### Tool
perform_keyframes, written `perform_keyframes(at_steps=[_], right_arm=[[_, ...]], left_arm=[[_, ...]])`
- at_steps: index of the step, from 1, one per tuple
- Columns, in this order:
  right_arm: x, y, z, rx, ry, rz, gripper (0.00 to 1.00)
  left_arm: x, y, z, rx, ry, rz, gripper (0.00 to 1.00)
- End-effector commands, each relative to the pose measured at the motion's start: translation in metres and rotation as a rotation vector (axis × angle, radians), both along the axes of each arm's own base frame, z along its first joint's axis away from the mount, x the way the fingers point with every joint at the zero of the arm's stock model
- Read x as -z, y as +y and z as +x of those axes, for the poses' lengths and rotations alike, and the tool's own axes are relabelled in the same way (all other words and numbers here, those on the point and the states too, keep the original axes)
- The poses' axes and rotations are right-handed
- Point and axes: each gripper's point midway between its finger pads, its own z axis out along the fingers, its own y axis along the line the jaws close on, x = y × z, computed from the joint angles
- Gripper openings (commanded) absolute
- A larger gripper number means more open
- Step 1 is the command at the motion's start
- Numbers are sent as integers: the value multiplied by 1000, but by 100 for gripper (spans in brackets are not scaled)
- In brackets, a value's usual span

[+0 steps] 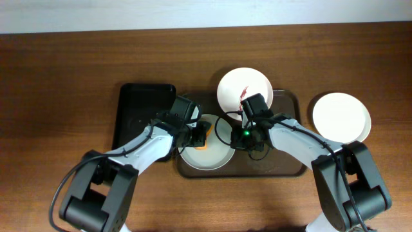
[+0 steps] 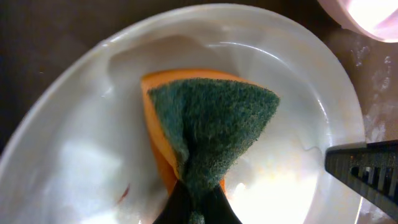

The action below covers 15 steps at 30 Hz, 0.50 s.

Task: Clean dirty plates on tray and stack at the side
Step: 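Scrub the white plate's stain with the sponge while the right gripper holds it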

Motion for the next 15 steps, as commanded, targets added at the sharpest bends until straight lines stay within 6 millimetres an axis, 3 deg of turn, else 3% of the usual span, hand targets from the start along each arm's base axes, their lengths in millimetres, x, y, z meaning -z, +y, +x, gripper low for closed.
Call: perform_keyframes(at_steps=[1,15], right_arm=[[12,-7,-6,-2,24,-42,4],[12,-7,-5,-2,20,-41,4]], left_arm=[[-30,18,19,-33,-136,95,0],[-9,32,-8,-24,-50,149,0]])
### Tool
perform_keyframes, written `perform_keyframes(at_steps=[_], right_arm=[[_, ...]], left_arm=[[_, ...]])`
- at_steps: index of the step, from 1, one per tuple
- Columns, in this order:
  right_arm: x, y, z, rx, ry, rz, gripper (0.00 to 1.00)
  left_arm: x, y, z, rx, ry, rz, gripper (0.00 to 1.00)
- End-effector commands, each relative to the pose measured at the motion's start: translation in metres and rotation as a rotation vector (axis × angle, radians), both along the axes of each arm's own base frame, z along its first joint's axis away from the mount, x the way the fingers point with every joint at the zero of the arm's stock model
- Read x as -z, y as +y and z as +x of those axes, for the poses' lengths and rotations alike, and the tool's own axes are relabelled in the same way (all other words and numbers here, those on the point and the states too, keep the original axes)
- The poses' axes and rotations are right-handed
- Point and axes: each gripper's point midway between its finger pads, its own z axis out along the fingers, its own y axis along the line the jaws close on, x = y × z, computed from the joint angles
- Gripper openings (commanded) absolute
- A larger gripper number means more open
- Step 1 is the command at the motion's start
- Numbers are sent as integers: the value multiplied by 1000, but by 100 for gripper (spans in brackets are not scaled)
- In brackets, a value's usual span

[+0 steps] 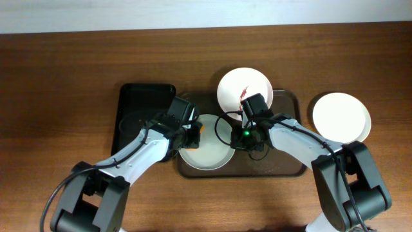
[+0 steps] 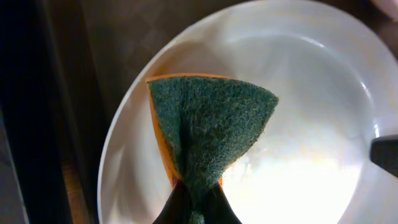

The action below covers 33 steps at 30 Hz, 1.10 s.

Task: Clean dirty plates on tray and stack at the side
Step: 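Scrub the white plate's stain with the sponge while the right gripper holds it, then return the sponge to the small black tray with the left gripper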

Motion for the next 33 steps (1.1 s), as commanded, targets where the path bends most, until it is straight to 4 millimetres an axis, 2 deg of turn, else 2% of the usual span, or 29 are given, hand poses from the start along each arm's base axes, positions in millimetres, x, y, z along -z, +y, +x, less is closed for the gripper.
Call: perform_keyframes(at_steps=[1,5,8,11,15,18,21,24,26,29,31,33], right_arm=[[12,-7,-5,-2,21,-41,4],[12,-7,-5,-2,21,-41,4],[12,-7,-5,-2,21,-41,4],[12,-7,-5,-2,21,-41,4],[12,-7,-5,-2,21,-41,4],[12,-7,-5,-2,21,-41,4],[12,-7,-5,-2,20,-41,4],[12,-7,-5,-2,20,-41,4],[12,-7,-5,-2,21,-41,4],[12,-7,-5,-2,21,-41,4],[12,-7,-5,-2,20,-41,4],[12,-7,-5,-2,21,-41,4]], left_arm=[[2,3,-3,12,-11,12,0],[11,-4,-9,34,9,-1,0],[12,-24,-15,85,27,-67,0],[3,-49,-20,218,12,-166,0],[-5,-38,-10,182,-27,-150,0],[-27,-19,9,121,-110,-127,0],[-65,9,30,56,-240,-106,0],[-101,40,44,16,-359,-89,0],[-112,68,50,-56,-392,-46,0],[-104,111,52,-164,-367,51,0],[-88,140,47,-232,-307,126,0],[-68,156,40,-266,-227,157,0]])
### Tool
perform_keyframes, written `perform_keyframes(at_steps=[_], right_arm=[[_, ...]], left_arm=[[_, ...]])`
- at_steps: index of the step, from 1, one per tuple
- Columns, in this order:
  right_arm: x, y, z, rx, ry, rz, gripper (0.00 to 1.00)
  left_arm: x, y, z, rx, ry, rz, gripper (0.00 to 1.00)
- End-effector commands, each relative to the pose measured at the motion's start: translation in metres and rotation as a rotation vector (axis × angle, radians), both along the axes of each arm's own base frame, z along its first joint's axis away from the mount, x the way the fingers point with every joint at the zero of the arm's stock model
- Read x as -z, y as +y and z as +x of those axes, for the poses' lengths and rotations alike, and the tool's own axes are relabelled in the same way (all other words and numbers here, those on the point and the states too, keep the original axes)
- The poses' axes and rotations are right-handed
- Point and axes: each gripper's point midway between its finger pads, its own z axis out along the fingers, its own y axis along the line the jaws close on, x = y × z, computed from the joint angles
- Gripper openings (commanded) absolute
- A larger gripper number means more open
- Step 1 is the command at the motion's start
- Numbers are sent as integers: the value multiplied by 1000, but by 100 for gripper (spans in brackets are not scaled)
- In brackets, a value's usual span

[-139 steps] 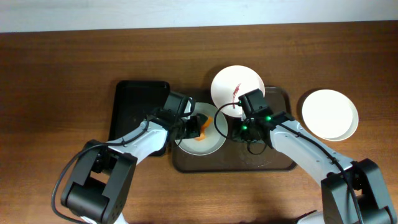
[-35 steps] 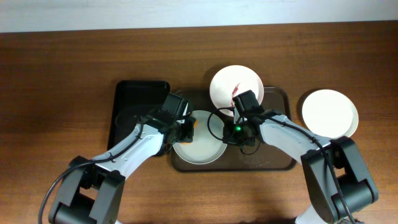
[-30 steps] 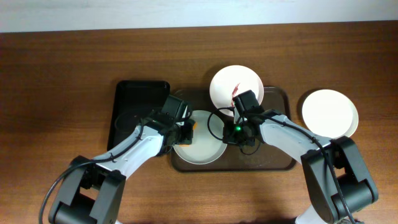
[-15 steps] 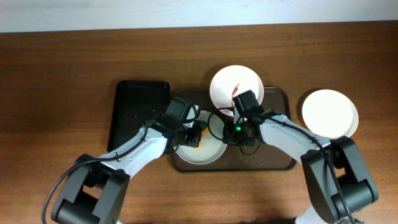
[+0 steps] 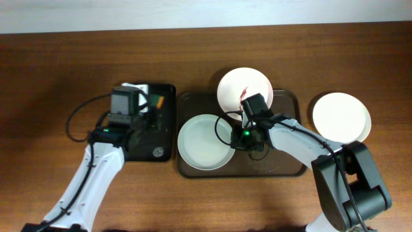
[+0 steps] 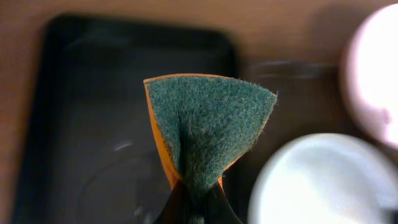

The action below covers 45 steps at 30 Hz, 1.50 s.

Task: Clean dirty plates on tray and stack at the side
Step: 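Return the sponge to the small black tray with the left gripper, then lift the scrubbed plate with the right gripper and tilt it upright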

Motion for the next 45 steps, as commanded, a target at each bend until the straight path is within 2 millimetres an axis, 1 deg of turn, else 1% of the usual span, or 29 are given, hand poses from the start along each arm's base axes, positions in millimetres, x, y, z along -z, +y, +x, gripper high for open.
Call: perform_keyframes(at_steps=[1,3,6,9,11,12,13,14,15,18,21,22,23,25,26,28,29,30,31,32,36,37,38,39,41,42,43,44,45], right_arm=[[12,-7,-5,-2,21,-41,4],[12,-7,-5,-1,21,-41,4],[12,-7,-5,-1,22,-41,4],[12,-7,-6,-2,22,-41,4],[12,-7,-5,-2,22,-41,4],[12,-7,-5,-2,21,-41,4],[12,-7,-5,-1,21,-41,4],[12,-7,-5,-2,21,-41,4],[12,-7,-5,-2,21,-41,4],[12,-7,-5,-2,21,-41,4],[12,-7,-5,-1,20,-41,4],[12,-7,-5,-1,21,-41,4],[12,-7,-5,-2,21,-41,4],[12,-7,-5,-2,22,-41,4],[12,-6,-6,-3,22,-41,4],[12,-7,-8,-4,30,-44,4],[9,-8,-9,-4,29,-45,4],[6,-8,-8,-11,19,-43,4],[1,-7,-7,-25,0,-41,4],[-4,-8,-4,-25,-22,-45,4],[-29,-27,0,-42,-105,-142,4],[-37,-35,0,-50,-126,-190,4],[-44,-44,0,-56,-145,-238,4],[-50,-50,1,-65,-160,-270,4],[-64,-60,2,-88,-197,-331,4],[-73,-66,4,-96,-221,-366,4],[-85,-73,7,-95,-251,-402,4],[-91,-76,8,-96,-266,-418,4],[-104,-81,10,-94,-295,-445,4]], left_arm=[[38,37,-8,-83,125,96,0],[59,37,-14,-79,196,103,0],[94,26,-23,-40,306,71,0],[110,24,-27,-33,356,68,0],[112,24,-28,-33,360,69,0],[112,24,-27,-33,355,69,28],[111,25,-24,-36,344,73,61],[110,28,-21,-47,332,91,71],[109,32,-19,-57,322,109,75],[107,35,-12,-69,291,126,79],[103,34,-2,-71,248,119,79],[103,33,2,-69,232,114,77],[102,31,5,-64,221,103,72],[105,25,9,-47,214,74,58],[108,21,9,-36,218,56,55],[112,16,8,-19,230,29,54],[116,16,6,-19,241,30,49],[119,16,5,-19,251,31,37],[120,16,5,-19,254,32,2],[121,16,4,-19,260,32,0],[120,16,2,-19,265,33,0],[120,16,1,-19,268,32,40],[120,16,-1,-19,276,33,70],[121,16,-3,-16,286,30,72],[123,15,-8,-12,307,24,72],[124,14,-11,-10,322,22,60],[125,13,-16,-6,340,16,9],[126,13,-17,-6,344,17,0],[126,12,-18,-3,348,10,0]])
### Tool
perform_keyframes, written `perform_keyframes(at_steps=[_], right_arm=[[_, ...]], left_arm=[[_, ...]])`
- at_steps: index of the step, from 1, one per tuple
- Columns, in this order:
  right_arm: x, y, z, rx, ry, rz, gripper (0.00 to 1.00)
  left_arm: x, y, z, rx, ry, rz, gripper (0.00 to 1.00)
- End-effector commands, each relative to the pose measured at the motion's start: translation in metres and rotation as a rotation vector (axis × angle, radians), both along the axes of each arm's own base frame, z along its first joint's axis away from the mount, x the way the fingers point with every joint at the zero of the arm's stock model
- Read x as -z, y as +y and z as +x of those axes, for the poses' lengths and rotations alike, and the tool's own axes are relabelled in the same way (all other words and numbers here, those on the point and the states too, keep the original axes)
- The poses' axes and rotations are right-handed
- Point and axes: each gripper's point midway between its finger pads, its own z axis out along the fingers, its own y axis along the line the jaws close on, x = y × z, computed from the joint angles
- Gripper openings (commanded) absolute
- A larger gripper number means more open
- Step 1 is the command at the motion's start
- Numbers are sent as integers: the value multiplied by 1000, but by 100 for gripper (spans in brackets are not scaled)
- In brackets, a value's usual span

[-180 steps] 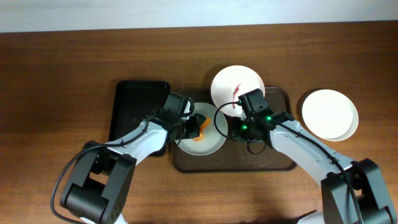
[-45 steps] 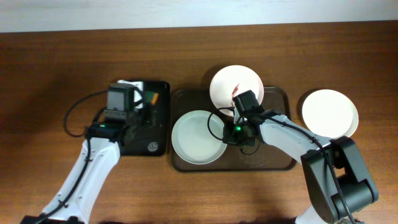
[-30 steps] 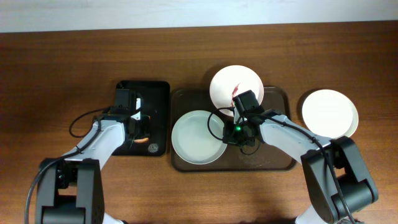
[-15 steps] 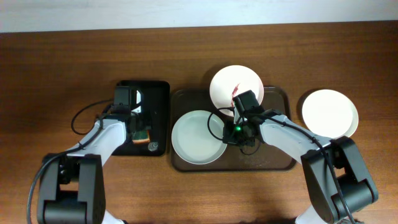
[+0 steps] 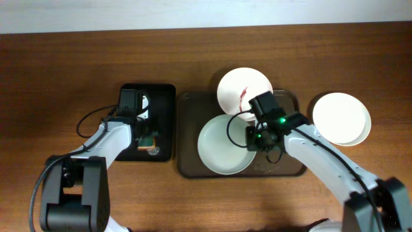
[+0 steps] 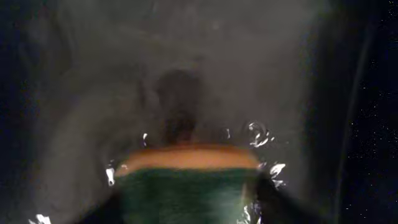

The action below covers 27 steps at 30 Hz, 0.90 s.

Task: Clean dirty plates on tray and stack at the side
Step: 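Lift the scrubbed plate with the right gripper and tilt it upright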

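Observation:
A green-and-orange sponge [image 5: 152, 147] lies flat on the floor of the black tray [image 5: 164, 96]. My left gripper [image 5: 147, 138] is low over it. In the blurred left wrist view the sponge [image 6: 186, 180] spreads wide between dark, parted fingers [image 6: 283, 202], so the gripper [image 6: 189, 208] is open. My right gripper [image 5: 252, 138] is shut on the right rim of a clean-looking white plate [image 5: 222, 149] over the brown tray [image 5: 290, 169]. A plate with a red smear [image 5: 235, 87] sits at the brown tray's far edge.
A clean white plate [image 5: 341, 117] rests on the wooden table to the right of the brown tray. The black tray stands just left of the brown one, and its wet floor [image 6: 186, 62] glistens.
My left gripper has dropped from above the black tray to its floor and opened, leaving the sponge lying flat. The right gripper and its plate have shifted right, and the plate looks larger.
My left gripper pressed the pinched sponge into the white plate while the right gripper held its rim. The sponge was then at the plate's left edge, then above the black tray. Now it lies in that tray, and the plate has moved right.

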Motion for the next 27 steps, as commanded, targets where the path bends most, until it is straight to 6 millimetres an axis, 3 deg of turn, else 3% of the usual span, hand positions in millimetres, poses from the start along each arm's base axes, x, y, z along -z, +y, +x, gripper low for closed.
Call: perform_keyframes(at_steps=[1,2,3,4,5,6,7,8,9,11,12,13,14,15,16,17,18,19,20,22,25,26,27], right_arm=[[-49,-21,22,-20,-171,-124,4],[-58,-25,24,-15,-195,-143,4],[-66,-26,25,-23,-214,-153,4],[-75,-28,26,-34,-235,-161,4],[-81,-30,27,-34,-250,-173,4],[-87,-34,28,-25,-264,-190,4],[-95,-40,29,-11,-281,-222,4],[-98,-44,29,-4,-292,-241,4],[-101,-46,30,-7,-302,-254,4],[-104,-49,30,-17,-312,-275,4],[-104,-50,30,-27,-312,-282,4],[-104,-51,30,-30,-310,-292,4],[-104,-54,29,-26,-309,-307,4],[-105,-57,29,-21,-307,-326,4],[-105,-59,29,-18,-308,-335,4],[-105,-61,28,-16,-308,-344,4],[-105,-61,28,-16,-308,-345,4],[-105,-61,28,-15,-308,-344,4],[-105,-61,28,-15,-308,-345,4],[-105,-61,28,-16,-308,-344,4],[-105,-61,28,-15,-308,-345,4],[-105,-61,28,-16,-307,-345,4],[-105,-62,28,-14,-307,-352,4]], left_arm=[[13,-6,-17,13,70,-34,0],[13,-6,-17,14,69,-36,0],[12,-6,-18,14,70,-36,8],[12,-6,-19,14,76,-36,46],[13,-6,-21,13,83,-35,61],[14,-5,-25,14,101,-34,63],[16,-5,-31,13,127,-31,53],[17,-4,-36,11,150,-26,6],[18,-3,-38,11,156,-25,0],[18,-3,-41,10,167,-24,5],[18,-3,-42,10,172,-24,46],[19,-3,-43,11,178,-24,62],[19,-3,-46,11,189,-26,48],[20,-3,-48,11,200,-24,0],[20,-3,-51,11,209,-23,0],[21,-2,-53,10,219,-20,40],[21,-2,-55,9,227,-19,57],[21,-2,-57,9,237,-18,58],[22,-2,-59,9,246,-18,52],[23,-1,-67,9,277,-15,0],[23,0,-73,8,300,-12,4],[23,0,-73,8,300,-13,45],[23,0,-73,8,302,-12,53]])
